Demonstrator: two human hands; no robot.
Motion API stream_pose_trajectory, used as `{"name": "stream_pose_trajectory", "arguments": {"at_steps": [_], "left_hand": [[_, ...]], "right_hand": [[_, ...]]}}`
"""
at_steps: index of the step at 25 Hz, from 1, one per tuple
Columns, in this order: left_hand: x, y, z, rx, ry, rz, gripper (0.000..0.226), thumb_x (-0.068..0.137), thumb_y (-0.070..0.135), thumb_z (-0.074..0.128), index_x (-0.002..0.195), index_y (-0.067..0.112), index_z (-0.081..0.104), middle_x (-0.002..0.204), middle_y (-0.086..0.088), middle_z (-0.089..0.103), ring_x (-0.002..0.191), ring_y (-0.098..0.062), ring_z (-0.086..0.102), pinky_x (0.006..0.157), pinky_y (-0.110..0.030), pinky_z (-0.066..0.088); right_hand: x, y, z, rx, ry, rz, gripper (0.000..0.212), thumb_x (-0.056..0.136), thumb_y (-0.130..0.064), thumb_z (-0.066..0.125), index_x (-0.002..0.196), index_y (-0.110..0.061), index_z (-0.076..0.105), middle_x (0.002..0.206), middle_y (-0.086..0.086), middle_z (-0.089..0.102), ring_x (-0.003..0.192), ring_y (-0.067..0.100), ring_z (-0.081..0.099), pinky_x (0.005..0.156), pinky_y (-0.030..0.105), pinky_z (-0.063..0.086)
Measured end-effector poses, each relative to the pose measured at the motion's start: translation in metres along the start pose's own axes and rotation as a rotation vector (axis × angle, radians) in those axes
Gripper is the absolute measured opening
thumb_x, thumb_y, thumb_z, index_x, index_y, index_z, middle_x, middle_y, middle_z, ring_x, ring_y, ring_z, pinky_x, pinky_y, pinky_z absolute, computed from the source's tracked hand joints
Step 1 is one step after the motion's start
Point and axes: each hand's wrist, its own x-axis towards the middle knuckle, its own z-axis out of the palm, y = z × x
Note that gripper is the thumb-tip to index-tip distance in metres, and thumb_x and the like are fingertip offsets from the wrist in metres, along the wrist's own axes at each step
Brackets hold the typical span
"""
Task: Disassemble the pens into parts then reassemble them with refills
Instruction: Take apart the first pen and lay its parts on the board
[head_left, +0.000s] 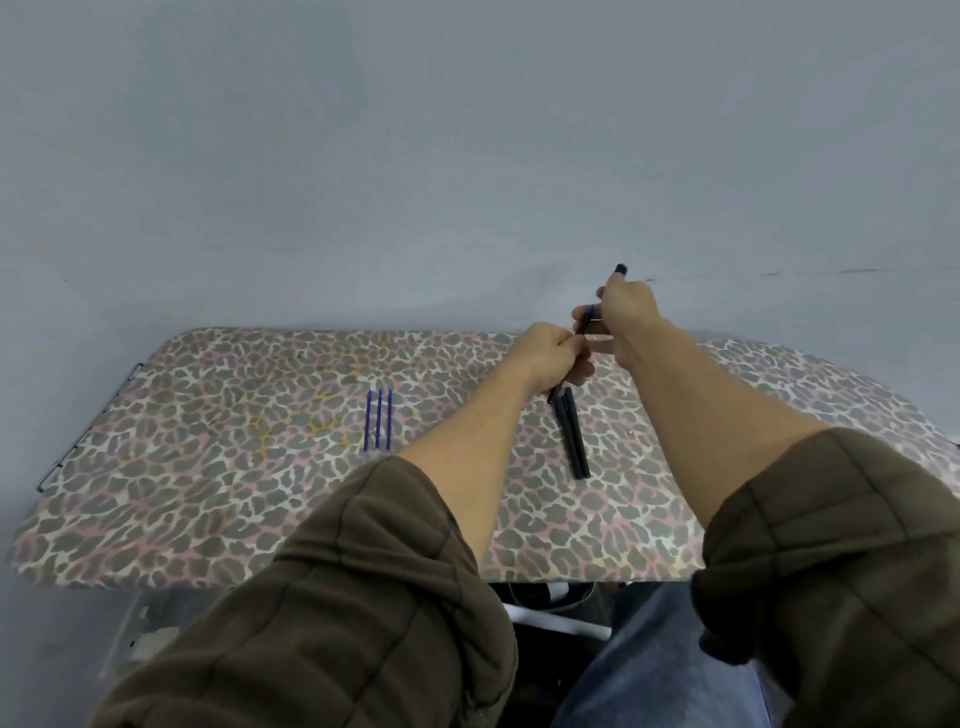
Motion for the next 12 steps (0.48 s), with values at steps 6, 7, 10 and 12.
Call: {"name": "stream_pose_trajectory", "arguments": {"at_steps": [6, 7, 10, 12], "left_hand": [[0.009, -0.009, -0.001, 0.025, 0.104, -0.038, 0.030, 0.105, 0.029, 0.051, 0.105, 0.010, 0.074, 0.102, -0.003, 0.070, 0.091, -0.022, 0.065, 0.086, -0.037, 0.053], [0.011, -0.010, 0.000, 0.022, 0.110, -0.050, 0.028, 0.104, 0.029, 0.053, 0.105, 0.010, 0.074, 0.101, -0.002, 0.067, 0.094, -0.024, 0.065, 0.087, -0.037, 0.053], [0.021, -0.019, 0.009, 0.014, 0.120, -0.083, 0.031, 0.102, 0.030, 0.057, 0.108, 0.004, 0.074, 0.101, -0.002, 0.063, 0.090, -0.026, 0.068, 0.074, -0.034, 0.050], [0.030, -0.027, 0.017, -0.010, 0.128, -0.113, 0.035, 0.101, 0.031, 0.059, 0.112, -0.001, 0.071, 0.101, -0.005, 0.064, 0.078, -0.021, 0.069, 0.061, -0.029, 0.043]], "right_hand": [[0.009, 0.033, -0.029, -0.667, 0.052, -0.047, 0.030, 0.106, -0.023, 0.051, 0.094, 0.001, 0.065, 0.091, 0.017, 0.067, 0.085, 0.036, 0.070, 0.083, 0.045, 0.060], [0.009, 0.043, -0.032, -0.756, 0.052, -0.031, 0.026, 0.104, -0.016, 0.053, 0.084, -0.002, 0.060, 0.088, 0.017, 0.066, 0.082, 0.035, 0.070, 0.075, 0.042, 0.060], [0.011, 0.065, -0.037, -0.899, 0.078, -0.007, 0.031, 0.101, -0.015, 0.060, 0.073, -0.009, 0.048, 0.079, 0.011, 0.061, 0.061, 0.021, 0.056, 0.050, 0.031, 0.043], [0.015, 0.077, -0.041, -0.951, 0.095, 0.019, 0.034, 0.100, -0.023, 0.066, 0.073, -0.010, 0.049, 0.075, 0.007, 0.058, 0.060, 0.019, 0.053, 0.048, 0.029, 0.040]]}}
